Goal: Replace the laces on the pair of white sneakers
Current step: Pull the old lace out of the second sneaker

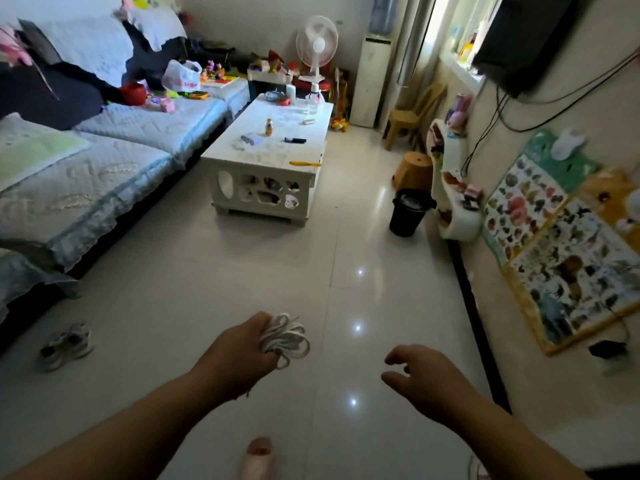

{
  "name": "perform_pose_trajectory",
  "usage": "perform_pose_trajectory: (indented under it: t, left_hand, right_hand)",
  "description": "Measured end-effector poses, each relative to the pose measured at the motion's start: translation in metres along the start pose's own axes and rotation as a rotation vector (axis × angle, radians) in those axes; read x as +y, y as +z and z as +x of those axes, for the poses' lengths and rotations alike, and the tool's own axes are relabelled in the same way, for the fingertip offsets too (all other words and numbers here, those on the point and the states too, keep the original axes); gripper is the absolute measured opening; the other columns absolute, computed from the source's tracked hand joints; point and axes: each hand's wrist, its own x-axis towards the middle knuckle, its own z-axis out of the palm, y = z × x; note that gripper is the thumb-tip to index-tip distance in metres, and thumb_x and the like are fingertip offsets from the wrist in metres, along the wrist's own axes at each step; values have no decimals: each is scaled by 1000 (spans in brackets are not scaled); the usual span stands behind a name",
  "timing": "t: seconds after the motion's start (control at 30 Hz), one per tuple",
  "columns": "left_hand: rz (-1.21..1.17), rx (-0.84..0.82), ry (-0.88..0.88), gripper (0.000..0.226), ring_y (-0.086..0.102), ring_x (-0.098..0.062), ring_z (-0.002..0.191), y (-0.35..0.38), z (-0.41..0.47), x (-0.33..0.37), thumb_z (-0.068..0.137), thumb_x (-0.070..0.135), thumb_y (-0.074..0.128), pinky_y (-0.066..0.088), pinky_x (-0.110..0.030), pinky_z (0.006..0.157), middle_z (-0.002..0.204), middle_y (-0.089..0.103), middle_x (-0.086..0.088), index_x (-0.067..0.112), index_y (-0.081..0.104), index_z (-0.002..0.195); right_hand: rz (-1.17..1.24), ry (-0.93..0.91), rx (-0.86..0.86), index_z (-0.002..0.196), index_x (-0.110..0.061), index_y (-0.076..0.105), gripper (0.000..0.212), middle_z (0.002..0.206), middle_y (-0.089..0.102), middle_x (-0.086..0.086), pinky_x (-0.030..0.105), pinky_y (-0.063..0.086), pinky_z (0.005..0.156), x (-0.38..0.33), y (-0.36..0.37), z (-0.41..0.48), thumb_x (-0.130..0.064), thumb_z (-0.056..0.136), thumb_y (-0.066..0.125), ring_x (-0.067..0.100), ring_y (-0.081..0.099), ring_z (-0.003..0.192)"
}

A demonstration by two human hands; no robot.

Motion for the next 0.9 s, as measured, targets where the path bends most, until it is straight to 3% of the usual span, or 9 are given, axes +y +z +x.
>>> perform_pose_trajectory:
  t: [0.33,0.5,0.9]
  left_hand:
    - [-14,-165,94,19,53,-11,71,-22,250,49,78,24,62,31,-8,50,74,55,11,32,45,83]
    - [22,-202,159,18,51,-3,66,-3,361,103,77,25,63,31,-10,50,73,57,9,32,49,87]
    - [-7,-159,169,16,60,-12,72,32,622,249,80,26,63,45,-24,61,78,63,5,28,55,93]
  right_hand:
    - [125,154,76,122,-29,57,36,122,56,-6,28,46,93,-5,-97,182,-45,90,55,10,56,108]
    - [167,225,125,120,-28,59,36,121,57,-5,28,47,90,48,-146,258,-45,89,57,12,57,106]
    - [202,224,170,118,-25,61,33,118,60,-6,23,46,81,207,-320,463,-42,90,57,8,57,100]
